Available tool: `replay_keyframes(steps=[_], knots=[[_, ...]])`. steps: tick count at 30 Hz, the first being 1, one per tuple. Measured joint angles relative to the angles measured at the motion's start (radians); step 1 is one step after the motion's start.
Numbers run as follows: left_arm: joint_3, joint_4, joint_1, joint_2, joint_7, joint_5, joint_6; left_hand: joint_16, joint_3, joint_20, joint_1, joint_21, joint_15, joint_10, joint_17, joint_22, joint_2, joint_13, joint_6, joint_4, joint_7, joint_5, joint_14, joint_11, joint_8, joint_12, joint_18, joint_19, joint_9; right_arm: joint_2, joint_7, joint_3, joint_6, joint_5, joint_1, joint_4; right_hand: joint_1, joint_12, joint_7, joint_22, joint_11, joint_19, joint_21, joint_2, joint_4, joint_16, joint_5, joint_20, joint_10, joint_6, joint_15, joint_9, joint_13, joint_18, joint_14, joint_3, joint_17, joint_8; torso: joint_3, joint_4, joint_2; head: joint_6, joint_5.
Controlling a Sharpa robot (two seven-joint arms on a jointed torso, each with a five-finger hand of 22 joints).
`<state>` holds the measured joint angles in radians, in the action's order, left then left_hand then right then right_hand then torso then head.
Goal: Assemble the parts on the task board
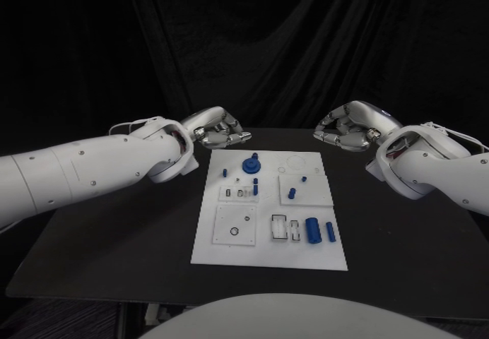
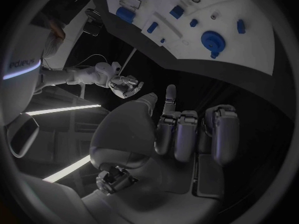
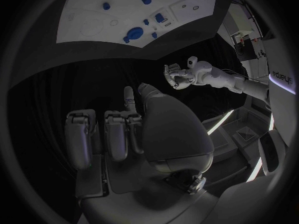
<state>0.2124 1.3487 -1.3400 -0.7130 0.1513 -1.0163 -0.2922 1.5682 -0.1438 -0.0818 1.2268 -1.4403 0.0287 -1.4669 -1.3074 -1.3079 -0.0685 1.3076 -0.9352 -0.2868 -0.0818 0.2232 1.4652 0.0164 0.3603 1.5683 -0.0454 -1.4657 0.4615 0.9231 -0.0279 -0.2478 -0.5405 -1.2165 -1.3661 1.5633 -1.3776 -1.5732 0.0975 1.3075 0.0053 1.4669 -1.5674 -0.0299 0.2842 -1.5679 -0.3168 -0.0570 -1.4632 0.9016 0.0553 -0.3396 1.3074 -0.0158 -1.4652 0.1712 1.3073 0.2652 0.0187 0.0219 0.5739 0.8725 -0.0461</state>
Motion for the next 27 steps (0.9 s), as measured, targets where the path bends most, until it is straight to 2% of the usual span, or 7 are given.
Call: replay_keyframes(steps=[2, 4, 8, 12, 17, 21, 27], knots=[[0.000, 0.003, -0.036, 0.025, -0.106, 0.013, 0.097, 0.000, 0.029, 0.000, -0.033, 0.000, 0.004, 0.001, 0.000, 0.000, -0.007, 0.000, 0.003, -0.001, 0.000, -0.041, 0.003, -0.001, 0.033, 0.000, 0.000, 0.000, 0.054, -0.005, -0.002, 0.000, 0.009, 0.002, 0.001, -0.004, 0.000, 0.000, 0.000, 0.000, 0.000, 0.000, 0.000, 0.000, 0.000, 0.000, 0.000, 0.000, 0.000, 0.000, 0.000, 0.000, 0.000, 0.000, 0.000, 0.000, 0.000, 0.000, -0.0033, -0.0034, -0.002, 0.000, -0.002], [-0.002, 0.005, -0.064, 0.048, -0.206, 0.023, 0.188, 0.000, 0.044, 0.009, -0.038, 0.000, 0.011, 0.000, 0.000, 0.000, -0.012, 0.000, 0.002, 0.000, 0.004, -0.056, 0.000, -0.008, 0.061, 0.000, 0.000, 0.002, 0.097, -0.009, -0.004, 0.000, 0.019, 0.002, 0.004, -0.007, 0.000, 0.000, 0.000, 0.000, 0.003, 0.000, 0.000, 0.000, 0.000, 0.000, 0.000, 0.000, -0.003, 0.000, 0.000, -0.001, 0.000, 0.000, 0.000, 0.000, 0.000, 0.000, -0.0064, -0.0062, -0.003, 0.000, -0.004], [-0.002, 0.001, -0.092, 0.085, -0.376, 0.033, 0.335, 0.000, 0.065, 0.016, -0.051, 0.000, 0.020, 0.001, 0.000, 0.000, -0.016, 0.000, -0.012, 0.000, 0.021, -0.058, -0.002, -0.017, 0.093, 0.000, 0.000, 0.002, 0.165, -0.020, -0.011, 0.000, 0.039, 0.004, 0.009, -0.016, 0.002, 0.000, 0.000, 0.000, 0.003, 0.000, 0.000, 0.002, 0.000, 0.000, 0.000, 0.000, -0.003, 0.000, 0.000, -0.001, 0.000, 0.000, 0.000, 0.000, 0.000, 0.004, -0.0115, -0.0091, -0.007, 0.000, -0.004], [-0.001, -0.012, -0.103, 0.119, -0.516, 0.039, 0.450, 0.000, 0.082, 0.019, -0.074, 0.005, 0.023, 0.002, 0.000, 0.000, -0.014, 0.000, -0.012, -0.002, 0.021, -0.062, 0.002, -0.023, 0.094, 0.000, 0.000, -0.001, 0.194, -0.027, -0.018, 0.000, 0.060, 0.005, 0.015, -0.021, 0.005, 0.000, 0.000, 0.000, 0.003, 0.000, 0.000, 0.005, 0.000, 0.000, 0.000, 0.000, -0.003, 0.000, 0.000, -0.002, 0.000, 0.000, 0.000, 0.000, 0.000, 0.004, -0.0153, -0.0130, -0.013, 0.000, -0.002], [-0.001, -0.024, -0.108, 0.155, -0.632, 0.043, 0.534, 0.000, 0.096, 0.025, -0.105, 0.012, 0.027, 0.002, 0.000, 0.000, -0.020, 0.000, -0.017, -0.002, 0.026, -0.074, -0.002, -0.023, 0.094, 0.000, 0.000, 0.000, 0.216, -0.026, -0.026, 0.000, 0.078, 0.006, 0.022, -0.026, 0.005, 0.000, 0.004, 0.000, 0.003, 0.000, 0.000, 0.005, 0.000, 0.000, 0.000, 0.000, -0.003, -0.004, 0.000, -0.002, 0.000, 0.000, 0.000, 0.000, 0.000, 0.004, -0.0184, -0.0177, -0.017, 0.000, 0.002], [-0.001, -0.037, -0.108, 0.182, -0.693, 0.045, 0.569, 0.000, 0.102, 0.027, -0.109, 0.012, 0.031, -0.002, 0.000, 0.000, -0.024, 0.000, -0.023, -0.002, 0.032, -0.074, 0.002, -0.027, 0.094, 0.000, 0.000, -0.002, 0.224, -0.023, -0.030, 0.000, 0.088, 0.006, 0.023, -0.026, 0.005, 0.000, 0.004, 0.000, 0.003, 0.000, 0.000, 0.005, 0.000, 0.000, 0.000, 0.000, -0.003, -0.004, 0.000, -0.002, 0.000, 0.000, 0.000, 0.000, 0.000, 0.004, -0.0223, -0.0229, -0.020, 0.000, 0.003], [-0.001, -0.057, -0.107, 0.213, -0.742, 0.047, 0.586, 0.000, 0.112, 0.032, -0.133, 0.020, 0.034, 0.002, 0.000, 0.000, -0.035, 0.000, -0.037, 0.000, 0.035, -0.081, -0.002, -0.031, 0.086, 0.000, 0.000, 0.000, 0.244, -0.021, -0.035, 0.000, 0.095, 0.006, 0.024, -0.023, 0.005, 0.000, 0.004, 0.000, 0.009, 0.000, 0.000, 0.005, 0.000, 0.000, 0.000, 0.000, -0.002, -0.004, 0.000, -0.002, 0.000, 0.000, 0.000, 0.000, 0.000, 0.004, -0.0324, -0.0316, -0.019, 0.000, -0.001]])
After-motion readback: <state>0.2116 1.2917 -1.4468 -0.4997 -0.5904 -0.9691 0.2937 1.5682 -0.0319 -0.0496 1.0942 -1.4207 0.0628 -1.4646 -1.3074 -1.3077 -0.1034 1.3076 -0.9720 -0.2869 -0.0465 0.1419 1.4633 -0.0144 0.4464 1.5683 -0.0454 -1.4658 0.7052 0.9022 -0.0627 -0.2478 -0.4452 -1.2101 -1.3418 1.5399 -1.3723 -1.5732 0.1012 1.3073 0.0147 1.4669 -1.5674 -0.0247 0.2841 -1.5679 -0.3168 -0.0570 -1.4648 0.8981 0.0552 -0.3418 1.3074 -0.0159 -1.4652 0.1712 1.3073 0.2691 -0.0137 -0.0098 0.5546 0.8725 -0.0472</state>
